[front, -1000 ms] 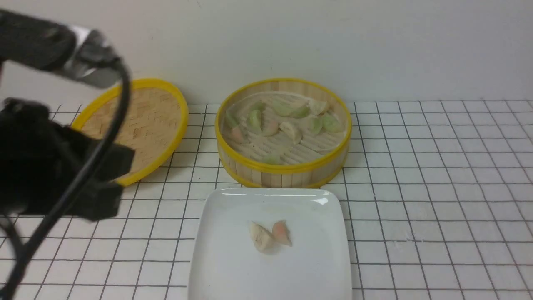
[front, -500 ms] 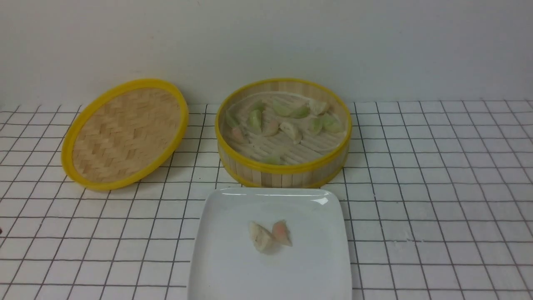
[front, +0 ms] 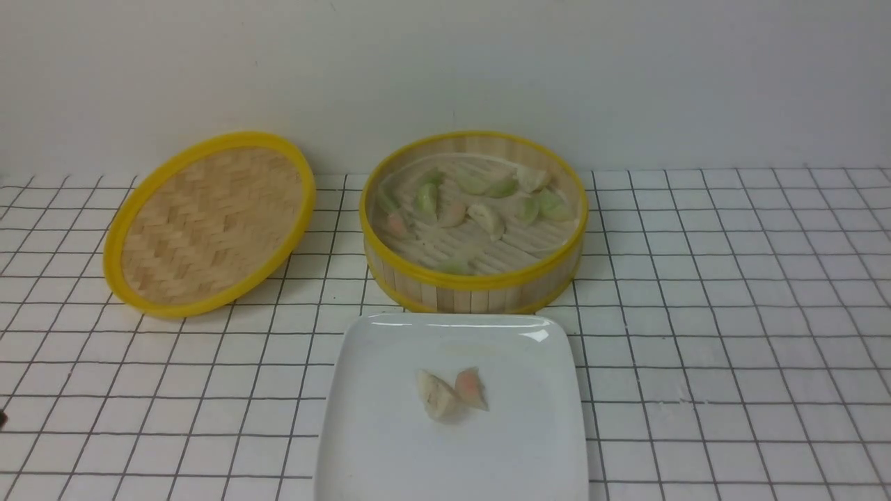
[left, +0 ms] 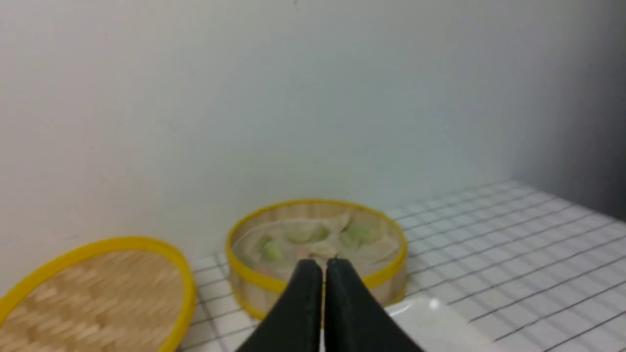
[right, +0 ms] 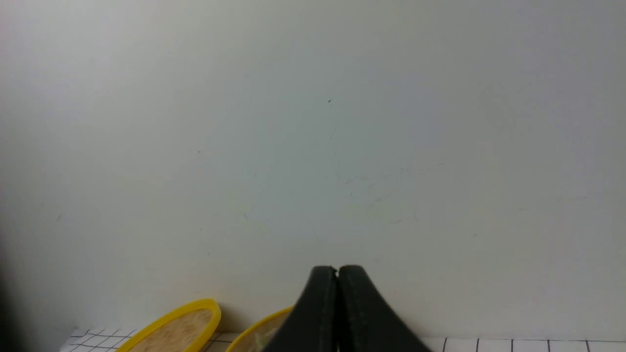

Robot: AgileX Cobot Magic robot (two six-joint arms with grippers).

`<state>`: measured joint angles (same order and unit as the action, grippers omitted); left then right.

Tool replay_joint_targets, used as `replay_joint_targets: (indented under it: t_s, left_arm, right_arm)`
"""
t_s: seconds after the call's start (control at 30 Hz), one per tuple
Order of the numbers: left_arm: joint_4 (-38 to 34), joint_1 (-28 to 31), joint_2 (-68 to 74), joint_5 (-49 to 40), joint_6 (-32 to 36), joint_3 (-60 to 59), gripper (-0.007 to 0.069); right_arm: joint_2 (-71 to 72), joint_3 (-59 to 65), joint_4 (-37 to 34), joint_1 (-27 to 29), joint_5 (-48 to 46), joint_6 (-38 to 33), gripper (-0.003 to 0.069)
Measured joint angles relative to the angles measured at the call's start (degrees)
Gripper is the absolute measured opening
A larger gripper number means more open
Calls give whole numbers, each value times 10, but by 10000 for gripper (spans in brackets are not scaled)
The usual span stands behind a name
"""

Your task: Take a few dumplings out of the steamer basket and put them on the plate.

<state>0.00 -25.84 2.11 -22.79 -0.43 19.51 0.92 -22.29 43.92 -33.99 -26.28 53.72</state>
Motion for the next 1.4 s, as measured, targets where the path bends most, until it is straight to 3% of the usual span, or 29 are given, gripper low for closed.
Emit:
replay_joint_targets:
  t_s: [0.07, 0.23, 0.4, 1.4]
  left_arm:
    - [0, 20, -7, 5, 10, -23, -6]
    - [-29, 152, -27, 34, 52, -147, -6]
    - [-48, 209, -27, 39, 54, -207, -6]
    - [-54, 217, -27, 11, 56, -212, -6]
  right_arm:
    - [0, 0, 0, 0, 0, 0, -15]
    - [0, 0, 0, 0, 1, 0, -15]
    - [0, 0, 0, 0, 0, 0, -15]
    - [0, 0, 0, 0, 0, 0, -15]
